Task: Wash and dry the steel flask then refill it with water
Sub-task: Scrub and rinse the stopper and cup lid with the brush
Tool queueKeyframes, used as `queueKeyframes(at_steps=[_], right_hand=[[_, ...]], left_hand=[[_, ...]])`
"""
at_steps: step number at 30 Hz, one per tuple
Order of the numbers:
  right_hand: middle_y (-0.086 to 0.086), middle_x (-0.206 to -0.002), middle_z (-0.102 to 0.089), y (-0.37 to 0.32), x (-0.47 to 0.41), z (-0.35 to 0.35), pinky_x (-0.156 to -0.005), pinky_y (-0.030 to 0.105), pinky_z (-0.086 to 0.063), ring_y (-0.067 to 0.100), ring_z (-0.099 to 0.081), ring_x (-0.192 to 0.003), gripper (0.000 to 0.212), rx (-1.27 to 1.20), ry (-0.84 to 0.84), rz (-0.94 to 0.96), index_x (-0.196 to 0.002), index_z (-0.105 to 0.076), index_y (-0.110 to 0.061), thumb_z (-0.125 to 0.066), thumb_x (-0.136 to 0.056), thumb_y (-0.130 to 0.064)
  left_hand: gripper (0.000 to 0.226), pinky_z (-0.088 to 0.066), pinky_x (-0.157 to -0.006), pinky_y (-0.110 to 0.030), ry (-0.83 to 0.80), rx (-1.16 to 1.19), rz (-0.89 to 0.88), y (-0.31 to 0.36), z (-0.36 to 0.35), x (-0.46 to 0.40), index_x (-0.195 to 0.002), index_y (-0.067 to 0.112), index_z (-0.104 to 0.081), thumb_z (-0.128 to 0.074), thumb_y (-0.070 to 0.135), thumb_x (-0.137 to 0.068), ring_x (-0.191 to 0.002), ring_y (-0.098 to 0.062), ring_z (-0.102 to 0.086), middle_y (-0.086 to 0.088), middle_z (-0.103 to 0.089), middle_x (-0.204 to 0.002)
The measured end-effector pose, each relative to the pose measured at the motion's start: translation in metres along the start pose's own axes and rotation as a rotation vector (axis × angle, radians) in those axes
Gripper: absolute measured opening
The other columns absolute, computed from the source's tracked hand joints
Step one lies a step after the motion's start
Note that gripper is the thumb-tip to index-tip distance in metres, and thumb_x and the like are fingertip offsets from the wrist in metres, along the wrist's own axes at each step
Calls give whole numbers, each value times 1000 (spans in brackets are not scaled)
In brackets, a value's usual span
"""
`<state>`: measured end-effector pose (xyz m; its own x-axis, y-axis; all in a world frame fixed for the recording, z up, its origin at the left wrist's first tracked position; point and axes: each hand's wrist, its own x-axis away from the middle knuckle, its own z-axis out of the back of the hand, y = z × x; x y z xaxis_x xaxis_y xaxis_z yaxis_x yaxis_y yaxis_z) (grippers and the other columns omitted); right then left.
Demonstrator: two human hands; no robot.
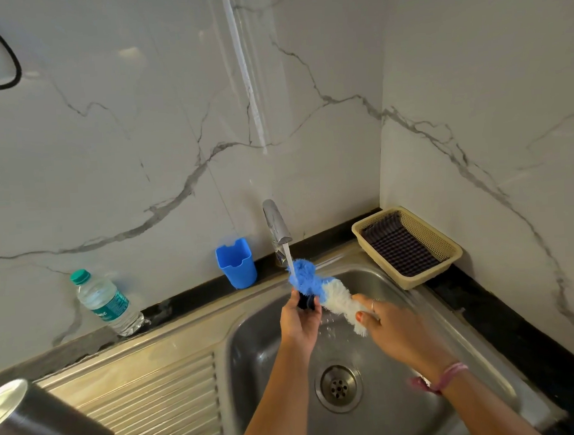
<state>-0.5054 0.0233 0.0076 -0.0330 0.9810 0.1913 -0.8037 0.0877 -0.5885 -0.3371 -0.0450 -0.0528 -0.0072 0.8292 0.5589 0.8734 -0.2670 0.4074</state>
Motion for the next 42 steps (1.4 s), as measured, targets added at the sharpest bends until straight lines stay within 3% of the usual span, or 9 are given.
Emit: queueKeyframes(at_steps=[3, 7, 13, 20, 23, 27, 33, 39, 42], right_hand=[[-1, -121, -63, 1, -2, 2, -88, 31, -49, 14, -60, -102, 45, -9, 16, -40, -146, -33, -39, -37, -101, -42], [-2, -119, -64, -6, 8, 0, -77, 24, -46, 11, -58, -92, 44, 40, 3, 31, -146, -31, -43, -35, -102, -42], [-1, -124, -62, -5, 5, 3, -82, 26, -47, 11, -59, -98, 45, 0, -18, 3, -147, -31, -38, -35, -102, -40], [0, -124, -62, 1, -1, 4, -86, 28, -47, 11, -56, -95, 45, -18, -32, -18, -147, -33, -36, -36, -102, -39], [-2, -124, -62, -5, 5, 3, -81, 26, -46, 10, -57, -96, 44, -7, -30, 35, -146, -31, -41, -36, -102, -42], [1, -125, -61, 0, -3, 7, -84, 28, -46, 12, -56, -96, 44, -42, -13, -19, -146, -33, -36, -36, -103, -38], [-3, -130, -59, -1, 0, 2, -90, 31, -48, 14, -58, -107, 45, -68, -29, 1, -145, -33, -42, -38, -101, -43], [-3, -125, -62, -1, -5, -4, -83, 28, -49, 10, -59, -96, 45, -61, -46, -25, -145, -33, -40, -37, -101, -42], [-3, -124, -61, -1, -3, -3, -87, 30, -49, 12, -59, -99, 45, -48, -30, -10, -146, -32, -41, -37, -101, -43]], left_hand=[[36, -54, -72, -25, -6, 11, 4, -2, -1, 3, -129, 4, -56, -58, 21, -97, -95, -27, -64, -24, -59, -126], [41, -47, -106, -39, -23, 25, -24, -1, 2, 2, -129, 4, -57, -62, 25, -94, -108, -30, -63, -22, -62, -125], [39, -62, -74, -32, -37, 26, -17, 2, 2, 6, -127, 4, -58, -65, 22, -93, -113, -33, -62, -24, -58, -128], [37, -55, -78, -29, -45, 11, 12, 3, 3, 6, -125, 4, -58, -63, 21, -93, -110, -30, -61, -24, -58, -130], [47, -52, -96, -34, -40, 25, -3, 2, -2, 5, -126, 3, -60, -71, 24, -86, -116, -30, -62, -23, -62, -126], [49, -60, -80, -31, -33, 7, 1, 5, -2, 5, -127, 4, -57, -72, 23, -85, -116, -31, -61, -23, -59, -127], [29, -60, -76, -33, -37, 6, -4, 9, 2, 3, -125, 1, -59, -57, 13, -98, -108, -30, -64, -23, -60, -130], [46, -54, -86, -31, -39, 19, -3, 5, 3, 7, -127, 5, -59, -70, 25, -87, -113, -30, -61, -23, -59, -128], [53, -59, -78, -30, -36, 31, -9, 9, 3, 5, -127, 5, -59, -73, 24, -80, -109, -29, -63, -22, -61, -126]])
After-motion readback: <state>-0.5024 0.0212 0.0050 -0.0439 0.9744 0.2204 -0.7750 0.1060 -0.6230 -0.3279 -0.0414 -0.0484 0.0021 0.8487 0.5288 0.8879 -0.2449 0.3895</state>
